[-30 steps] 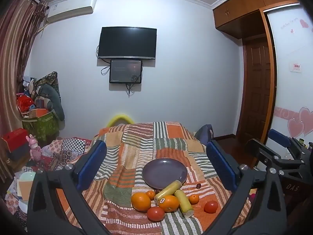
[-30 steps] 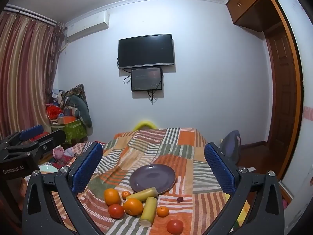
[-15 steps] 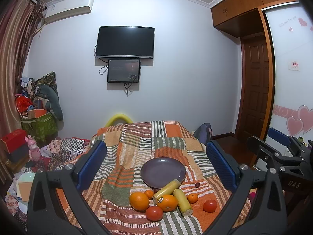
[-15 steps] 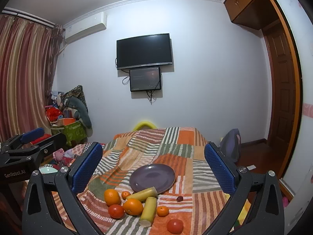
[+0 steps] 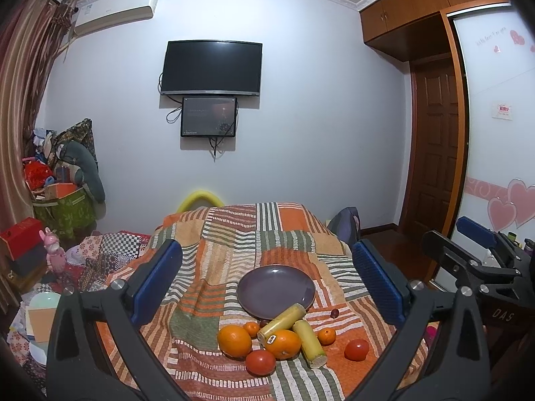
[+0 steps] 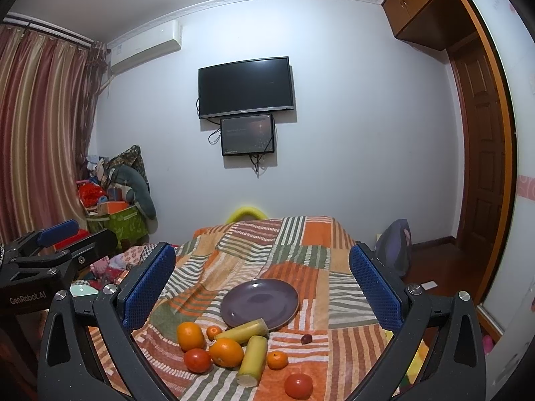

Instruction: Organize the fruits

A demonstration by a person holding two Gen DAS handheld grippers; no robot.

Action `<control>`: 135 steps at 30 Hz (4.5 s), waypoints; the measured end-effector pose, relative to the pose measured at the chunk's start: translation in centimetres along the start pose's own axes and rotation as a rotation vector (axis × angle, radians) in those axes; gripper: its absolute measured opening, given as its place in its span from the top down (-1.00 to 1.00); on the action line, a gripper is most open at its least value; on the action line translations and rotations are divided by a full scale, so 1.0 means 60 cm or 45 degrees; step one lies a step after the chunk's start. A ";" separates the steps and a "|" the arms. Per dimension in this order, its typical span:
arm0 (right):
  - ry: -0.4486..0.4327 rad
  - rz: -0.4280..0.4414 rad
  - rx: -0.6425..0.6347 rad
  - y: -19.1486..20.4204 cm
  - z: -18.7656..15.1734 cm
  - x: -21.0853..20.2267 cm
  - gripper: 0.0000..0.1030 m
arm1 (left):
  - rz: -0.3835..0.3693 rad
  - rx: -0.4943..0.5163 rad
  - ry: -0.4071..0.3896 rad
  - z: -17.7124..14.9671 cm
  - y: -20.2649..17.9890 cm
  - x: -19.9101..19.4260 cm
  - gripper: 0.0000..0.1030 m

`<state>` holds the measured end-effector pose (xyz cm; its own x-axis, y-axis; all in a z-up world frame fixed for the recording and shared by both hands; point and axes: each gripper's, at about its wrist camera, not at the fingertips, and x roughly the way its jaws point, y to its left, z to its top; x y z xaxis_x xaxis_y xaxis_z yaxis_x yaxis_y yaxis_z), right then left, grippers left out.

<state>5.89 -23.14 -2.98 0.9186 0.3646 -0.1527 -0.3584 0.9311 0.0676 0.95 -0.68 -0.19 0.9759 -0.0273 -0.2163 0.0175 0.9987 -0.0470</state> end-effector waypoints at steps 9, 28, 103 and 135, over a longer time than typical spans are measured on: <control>0.006 0.003 0.001 -0.001 -0.004 0.004 -1.00 | -0.002 0.001 0.002 0.002 -0.001 0.002 -1.00; 0.006 -0.002 -0.005 -0.001 -0.007 0.007 -1.00 | -0.011 -0.003 -0.007 0.004 -0.004 -0.002 -1.00; 0.950 0.340 -0.003 0.030 -0.236 0.289 -0.08 | -0.053 -0.076 0.840 -0.252 0.149 0.336 -0.24; 1.019 0.468 0.076 0.045 -0.264 0.314 -0.09 | -0.128 -0.105 0.942 -0.298 0.131 0.388 -0.25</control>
<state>19.61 -13.65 -21.28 0.3468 0.5574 -0.7544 -0.5782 0.7603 0.2959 19.89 5.79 -23.03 0.5692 -0.1684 -0.8048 0.0543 0.9844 -0.1676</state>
